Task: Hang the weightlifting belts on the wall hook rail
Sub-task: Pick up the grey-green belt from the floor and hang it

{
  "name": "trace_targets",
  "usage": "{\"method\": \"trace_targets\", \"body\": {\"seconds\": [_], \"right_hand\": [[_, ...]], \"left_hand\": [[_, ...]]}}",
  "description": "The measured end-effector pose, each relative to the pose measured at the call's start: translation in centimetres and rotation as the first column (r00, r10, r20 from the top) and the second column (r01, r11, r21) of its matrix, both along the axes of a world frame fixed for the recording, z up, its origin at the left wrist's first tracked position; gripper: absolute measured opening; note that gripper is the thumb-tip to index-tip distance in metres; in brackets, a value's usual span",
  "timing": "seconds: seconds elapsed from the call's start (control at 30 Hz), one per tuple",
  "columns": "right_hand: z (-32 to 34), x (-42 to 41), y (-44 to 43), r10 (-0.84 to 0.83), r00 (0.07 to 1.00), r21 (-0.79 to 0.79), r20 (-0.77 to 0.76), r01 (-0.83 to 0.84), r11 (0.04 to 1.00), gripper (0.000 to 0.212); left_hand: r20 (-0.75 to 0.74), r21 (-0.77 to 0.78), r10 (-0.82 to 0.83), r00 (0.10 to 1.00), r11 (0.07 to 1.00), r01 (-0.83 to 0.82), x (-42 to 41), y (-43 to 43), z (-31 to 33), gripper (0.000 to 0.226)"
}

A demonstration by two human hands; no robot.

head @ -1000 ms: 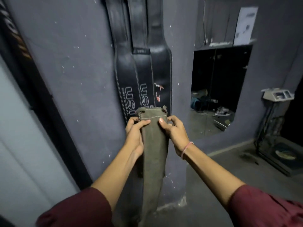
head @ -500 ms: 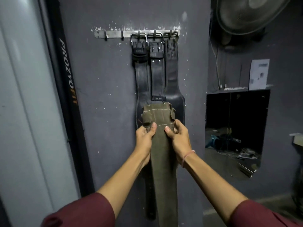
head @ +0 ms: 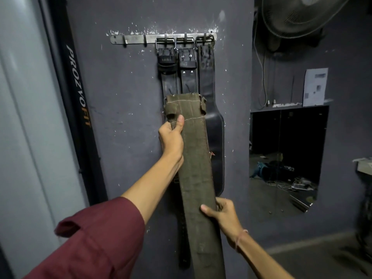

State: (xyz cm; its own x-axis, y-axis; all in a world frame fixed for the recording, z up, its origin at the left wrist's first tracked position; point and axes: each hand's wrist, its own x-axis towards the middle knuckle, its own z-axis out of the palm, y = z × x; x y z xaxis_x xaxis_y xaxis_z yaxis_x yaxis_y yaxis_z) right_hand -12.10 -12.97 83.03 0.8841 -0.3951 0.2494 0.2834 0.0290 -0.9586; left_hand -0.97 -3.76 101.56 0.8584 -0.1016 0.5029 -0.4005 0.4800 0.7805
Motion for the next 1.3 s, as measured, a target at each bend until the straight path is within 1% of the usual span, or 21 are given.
{"method": "trace_targets", "body": {"seconds": [0.07, 0.13, 0.2, 0.27, 0.33, 0.4, 0.47, 0.53, 0.6, 0.63, 0.73, 0.8, 0.83, 0.9, 0.97, 1.0, 1.07, 1.13, 1.2, 1.23, 1.3], "right_hand": [[1.7, 0.7, -0.2, -0.001, 1.0, -0.016, 0.017, 0.001, 1.0, 0.016], [6.4, 1.9, -0.2, 0.008, 0.99, -0.026, 0.142, -0.005, 1.0, 0.013], [10.8, 2.6, -0.2, 0.016, 0.969, -0.008, 0.246, -0.015, 1.0, 0.018], [11.7, 2.8, -0.3, 0.044, 0.96, -0.025, 0.277, -0.038, 0.999, 0.024], [7.3, 2.6, -0.7, 0.089, 0.979, -0.075, 0.185, -0.076, 0.994, 0.027], [-0.8, 2.0, -0.9, 0.159, 0.987, -0.104, -0.035, -0.162, 0.981, 0.025], [-7.9, 1.0, -1.0, 0.21, 0.943, -0.069, -0.257, -0.234, 0.97, 0.021], [-10.5, 0.9, -1.1, 0.196, 0.911, -0.078, -0.362, -0.239, 0.968, 0.022], [-7.8, 1.8, -1.2, 0.139, 0.937, -0.137, -0.322, -0.191, 0.972, 0.029], [-5.1, 2.4, -1.1, 0.136, 0.96, -0.162, -0.246, -0.179, 0.97, 0.027], [2.9, 3.8, -0.6, 0.143, 0.99, -0.093, 0.01, -0.141, 0.986, 0.022], [3.9, 4.1, -0.6, 0.132, 0.989, -0.066, 0.068, -0.128, 0.99, 0.025], [2.8, 3.9, -0.7, 0.137, 0.99, -0.078, 0.042, -0.134, 0.988, 0.027], [-2.2, 3.2, -1.0, 0.159, 0.976, -0.127, -0.146, -0.178, 0.976, 0.03], [-6.6, 2.2, -1.2, 0.204, 0.924, -0.103, -0.323, -0.249, 0.963, 0.029], [-7.4, 1.7, -0.9, 0.211, 0.916, -0.097, -0.342, -0.257, 0.961, 0.029], [-4.9, 1.7, -0.5, 0.162, 0.955, -0.113, -0.25, -0.195, 0.974, 0.037], [0.7, 2.1, -0.3, 0.089, 0.996, -0.101, -0.024, -0.091, 0.991, 0.036], [6.7, 2.4, 0.0, -0.004, 0.984, -0.074, 0.177, 0.017, 0.997, 0.033], [9.1, 2.5, 0.2, -0.049, 0.97, -0.068, 0.239, 0.067, 0.995, 0.03], [12.1, 2.9, 0.5, -0.121, 0.935, -0.041, 0.334, 0.143, 0.989, 0.025]], "left_hand": [[0.012, 0.015, -0.015, 1.0, 1.0, 0.015, 0.5, 0.0, 0.1, 0.027], [0.038, 0.048, 0.001, 0.999, 0.999, -0.002, 0.6, 0.1, 0.4, 0.047], [0.069, 0.078, 0.006, 0.998, 0.997, -0.011, 1.5, -0.1, 0.4, 0.064], [0.098, 0.08, 0.006, 0.995, 0.997, -0.014, 2.3, -0.2, 0.6, 0.065], [0.115, 0.088, 0.021, 0.993, 0.996, -0.031, 1.9, 0.3, 1.7, 0.062], [0.127, 0.082, 0.034, 0.991, 0.996, -0.044, 1.6, 0.8, 2.7, 0.052], [0.117, 0.089, 0.045, 0.992, 0.994, -0.055, 1.8, 1.1, 3.2, 0.05], [0.107, 0.094, 0.042, 0.993, 0.994, -0.052, 2.2, 1.2, 3.4, 0.055], [0.105, 0.084, 0.03, 0.994, 0.996, -0.039, 2.4, 1.2, 3.5, 0.056], [0.107, 0.089, 0.029, 0.994, 0.995, -0.039, 2.3, 1.2, 3.5, 0.055], [0.105, 0.089, 0.019, 0.994, 0.996, -0.029, 2.8, 1.4, 3.5, 0.053], [0.091, 0.091, 0.005, 0.996, 0.996, -0.013, 3.6, 1.5, 3.4, 0.057], [0.077, 0.099, -0.002, 0.997, 0.995, -0.006, 4.1, 1.4, 3.3, 0.06], [0.06, 0.113, -0.005, 0.998, 0.994, -0.001, 4.5, 1.3, 3.0, 0.064], [0.046, 0.135, -0.023, 0.999, 0.991, 0.017, 4.8, 1.1, 2.8, 0.064], [0.039, 0.147, -0.042, 0.998, 0.988, 0.036, 4.6, 1.0, 2.8, 0.063], [0.02, 0.161, -0.07, 0.997, 0.985, 0.066, 3.9, 0.8, 3.4, 0.058], [-0.01, 0.186, -0.107, 0.994, 0.977, 0.107, 3.0, 0.4, 4.4, 0.044], [-0.023, 0.211, -0.188, 0.982, 0.959, 0.188, 1.4, 0.2, 5.3, 0.031], [-0.004, 0.234, -0.218, 0.976, 0.949, 0.212, 0.6, 0.2, 5.5, 0.027], [0.069, 0.27, -0.215, 0.974, 0.944, 0.189, -0.6, 0.2, 4.6, 0.027]]}}
